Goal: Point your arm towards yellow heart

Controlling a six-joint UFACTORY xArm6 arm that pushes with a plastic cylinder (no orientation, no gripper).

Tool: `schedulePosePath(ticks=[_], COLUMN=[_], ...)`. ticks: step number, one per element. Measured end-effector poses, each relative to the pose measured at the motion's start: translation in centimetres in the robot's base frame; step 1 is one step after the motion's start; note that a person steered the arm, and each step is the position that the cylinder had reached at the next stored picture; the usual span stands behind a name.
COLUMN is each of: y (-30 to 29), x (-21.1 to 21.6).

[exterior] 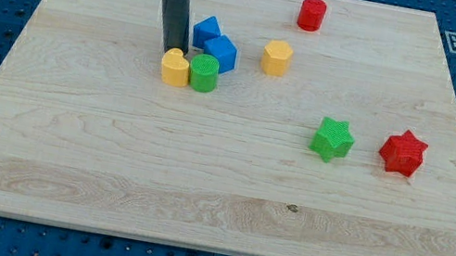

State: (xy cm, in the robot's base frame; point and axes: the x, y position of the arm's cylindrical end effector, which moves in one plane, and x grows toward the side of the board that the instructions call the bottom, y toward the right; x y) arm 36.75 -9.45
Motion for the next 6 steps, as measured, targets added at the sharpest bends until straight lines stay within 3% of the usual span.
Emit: schedulePosePath(ticks=[1, 2, 3, 4, 6], y=[-4.5, -8.2, -9.9, -10.1, -6.0], x=[-1.7, 0.7, 9.5, 14.2, 11.8])
